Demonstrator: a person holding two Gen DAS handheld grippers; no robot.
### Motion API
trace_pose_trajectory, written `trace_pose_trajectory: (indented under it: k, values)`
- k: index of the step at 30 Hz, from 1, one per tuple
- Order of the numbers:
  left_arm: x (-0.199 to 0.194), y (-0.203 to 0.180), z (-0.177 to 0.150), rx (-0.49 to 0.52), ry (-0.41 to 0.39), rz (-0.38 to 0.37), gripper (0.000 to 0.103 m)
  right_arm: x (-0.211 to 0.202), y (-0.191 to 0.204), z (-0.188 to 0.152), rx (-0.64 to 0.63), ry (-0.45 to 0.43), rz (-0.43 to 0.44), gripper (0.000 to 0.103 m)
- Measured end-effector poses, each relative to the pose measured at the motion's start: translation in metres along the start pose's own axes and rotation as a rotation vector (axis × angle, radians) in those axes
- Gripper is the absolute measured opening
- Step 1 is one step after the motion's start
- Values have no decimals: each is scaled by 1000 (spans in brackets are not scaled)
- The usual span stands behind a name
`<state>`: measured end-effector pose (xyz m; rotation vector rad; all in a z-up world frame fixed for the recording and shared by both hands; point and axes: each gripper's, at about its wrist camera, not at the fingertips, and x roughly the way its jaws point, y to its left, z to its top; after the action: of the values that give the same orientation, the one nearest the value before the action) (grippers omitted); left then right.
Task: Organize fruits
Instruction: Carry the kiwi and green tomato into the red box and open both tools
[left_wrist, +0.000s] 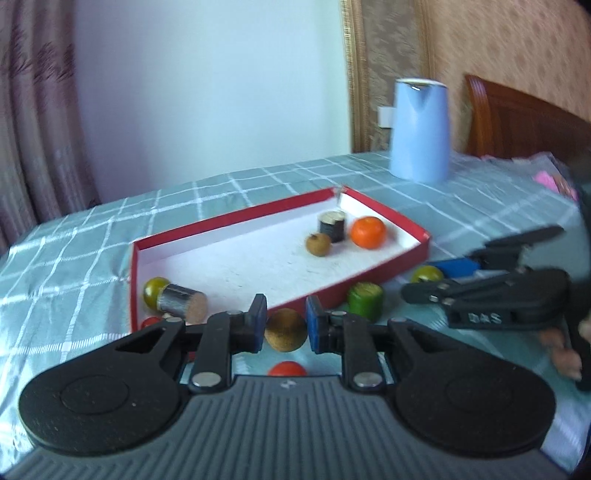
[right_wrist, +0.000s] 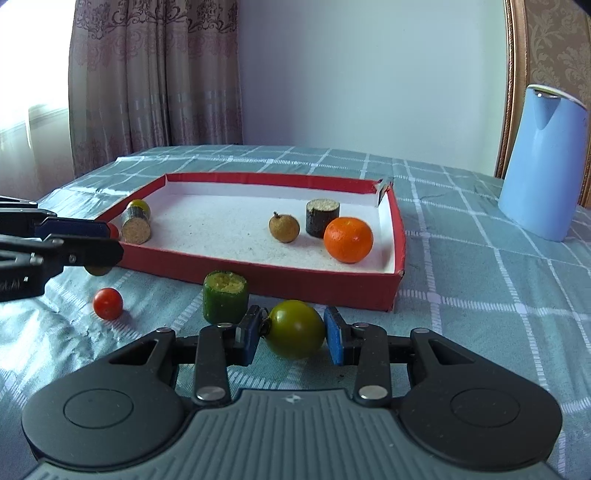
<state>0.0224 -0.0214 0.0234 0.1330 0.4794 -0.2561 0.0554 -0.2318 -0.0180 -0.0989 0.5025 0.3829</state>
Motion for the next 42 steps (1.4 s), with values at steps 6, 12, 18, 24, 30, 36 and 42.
trace_pose_trajectory:
  k: [6,12,18,24,30,36,42]
  values:
    - [13,16,6,-71,6,29,20,-2,-5,3,26,-24,-13,35]
    - [31,29,16,-120,13,57,20,-4,-10,18,41,-64,-24,35]
    - [58,42,26,-177,40,99,20,17,-2,53,-8,-70,-47,35]
    - [85,56,36,-217,63,168,20,52,12,75,-6,-10,-2,35]
    - [102,69,39,-245,82,230,20,80,35,86,-71,27,10,35]
    - [111,82,42,-282,98,262,20,107,50,92,-105,63,22,35]
    - [112,85,42,-294,97,286,21,128,57,95,-113,114,27,35]
